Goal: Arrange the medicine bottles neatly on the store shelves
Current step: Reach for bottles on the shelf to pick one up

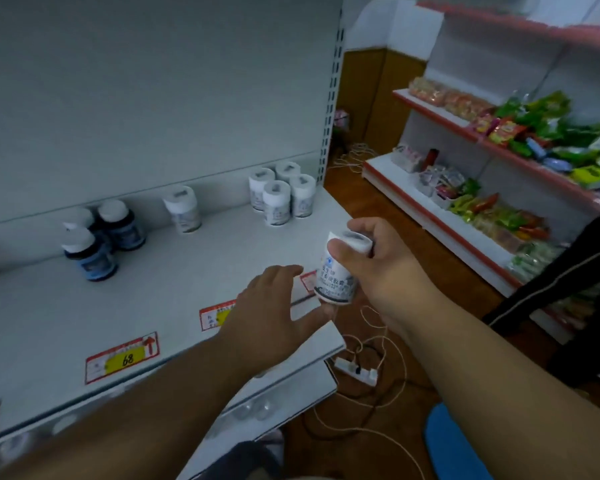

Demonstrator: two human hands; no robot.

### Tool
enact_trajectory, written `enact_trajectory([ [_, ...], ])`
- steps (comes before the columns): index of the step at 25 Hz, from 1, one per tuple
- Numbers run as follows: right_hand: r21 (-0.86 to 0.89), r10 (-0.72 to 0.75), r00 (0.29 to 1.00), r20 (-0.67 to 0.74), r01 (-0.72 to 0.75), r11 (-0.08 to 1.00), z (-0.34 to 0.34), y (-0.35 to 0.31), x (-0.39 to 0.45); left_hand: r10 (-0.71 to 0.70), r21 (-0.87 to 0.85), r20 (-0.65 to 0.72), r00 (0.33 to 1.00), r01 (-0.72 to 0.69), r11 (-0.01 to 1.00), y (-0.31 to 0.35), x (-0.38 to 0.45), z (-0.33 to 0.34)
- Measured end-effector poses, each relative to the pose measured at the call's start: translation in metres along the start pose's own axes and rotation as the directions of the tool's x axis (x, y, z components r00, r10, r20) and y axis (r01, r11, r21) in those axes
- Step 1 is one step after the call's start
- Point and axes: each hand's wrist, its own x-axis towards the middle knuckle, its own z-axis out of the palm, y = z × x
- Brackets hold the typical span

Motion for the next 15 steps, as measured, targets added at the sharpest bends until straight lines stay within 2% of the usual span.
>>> enact_trajectory([
  [3,-0.222,-0.087,0.990,0.113,0.111,0.969,0.021,-0.005,0.055,-0.101,0.191,-0.011,0.995,0.101,0.976,-0.032,0.046,-0.004],
  [8,-0.533,-0.154,0.978,0.143,0.208,0.821,0.034,-0.002,0.130,-0.223,0.356,-0.005,0.975,0.211,0.910,-0.057,0.120,0.011],
  [11,-0.610,-0.218,0.941,0.260,0.335,0.719,0.040,0.009,0.156,-0.308,0.397,-0.014,0.951,0.288,0.871,-0.064,0.143,0.022],
  [15,-0.613,-0.239,0.869,0.434,0.479,0.628,0.051,0.023,0.171,-0.334,0.320,-0.068,0.940,0.338,0.885,-0.073,0.153,0.035],
])
